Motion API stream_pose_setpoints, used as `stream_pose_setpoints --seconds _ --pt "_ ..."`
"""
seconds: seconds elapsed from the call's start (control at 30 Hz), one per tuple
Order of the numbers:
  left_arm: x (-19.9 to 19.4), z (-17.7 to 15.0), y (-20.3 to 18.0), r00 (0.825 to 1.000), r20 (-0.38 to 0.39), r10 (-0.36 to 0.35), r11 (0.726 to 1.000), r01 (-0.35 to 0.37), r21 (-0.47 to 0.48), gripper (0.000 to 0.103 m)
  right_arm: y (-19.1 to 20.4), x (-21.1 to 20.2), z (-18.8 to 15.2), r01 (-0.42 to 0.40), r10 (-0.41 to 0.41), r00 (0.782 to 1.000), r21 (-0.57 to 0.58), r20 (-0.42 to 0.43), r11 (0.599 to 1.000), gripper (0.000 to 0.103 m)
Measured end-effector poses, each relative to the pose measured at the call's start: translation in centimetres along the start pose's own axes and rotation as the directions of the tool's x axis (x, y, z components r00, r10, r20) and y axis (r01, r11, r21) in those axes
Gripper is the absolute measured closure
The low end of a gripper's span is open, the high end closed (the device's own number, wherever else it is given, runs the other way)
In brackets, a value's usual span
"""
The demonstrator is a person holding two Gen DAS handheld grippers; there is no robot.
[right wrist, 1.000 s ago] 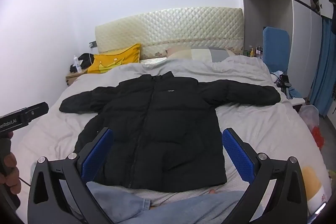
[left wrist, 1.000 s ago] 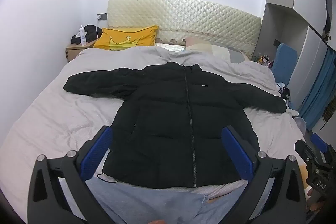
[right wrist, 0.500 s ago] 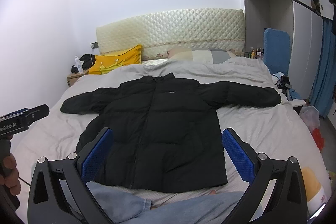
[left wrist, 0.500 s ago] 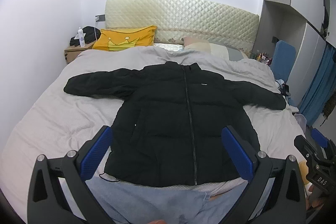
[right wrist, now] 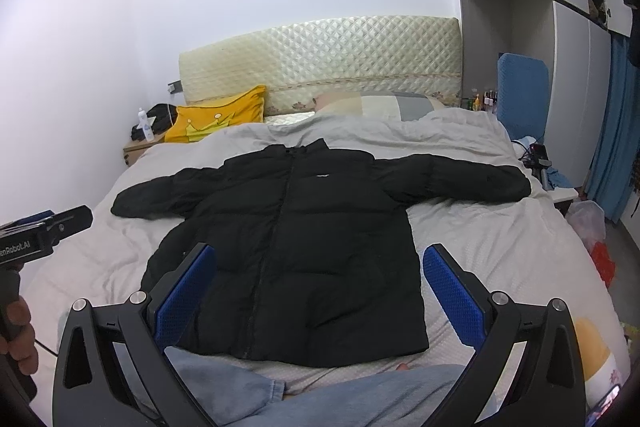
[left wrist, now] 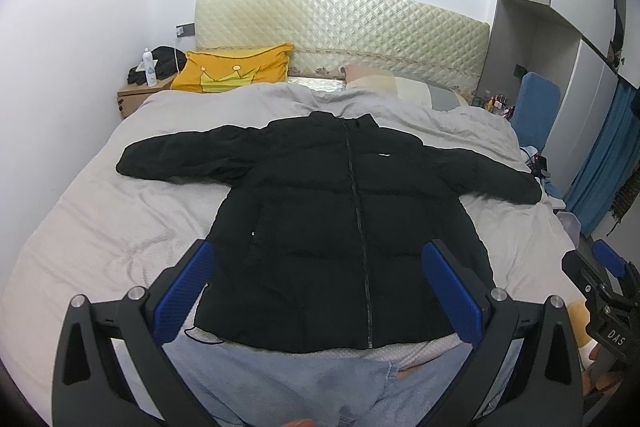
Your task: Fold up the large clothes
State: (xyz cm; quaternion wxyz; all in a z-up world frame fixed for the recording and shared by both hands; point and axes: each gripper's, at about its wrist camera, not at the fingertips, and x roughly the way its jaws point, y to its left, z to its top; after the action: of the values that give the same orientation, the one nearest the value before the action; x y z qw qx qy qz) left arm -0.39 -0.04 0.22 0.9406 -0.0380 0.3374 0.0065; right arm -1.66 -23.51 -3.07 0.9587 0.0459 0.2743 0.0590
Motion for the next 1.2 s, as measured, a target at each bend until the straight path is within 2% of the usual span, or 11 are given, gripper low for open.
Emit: stream_pose_setpoints --seconds 0.97,1.2 --pt "0.0 -0.7 -1.2 1.000 -0.006 -0.004 1.000 0.004 0.000 0.000 -0.7 0.1 0.4 0.013 -0.013 1.000 0.014 -0.015 1.000 0.000" --pt "0.3 -0.5 -0.3 1.000 -0.005 -0.006 1.000 0.006 -0.014 0.000 -0.9 0.2 0.4 0.007 -0.007 1.000 0.021 -0.018 1.000 0.000"
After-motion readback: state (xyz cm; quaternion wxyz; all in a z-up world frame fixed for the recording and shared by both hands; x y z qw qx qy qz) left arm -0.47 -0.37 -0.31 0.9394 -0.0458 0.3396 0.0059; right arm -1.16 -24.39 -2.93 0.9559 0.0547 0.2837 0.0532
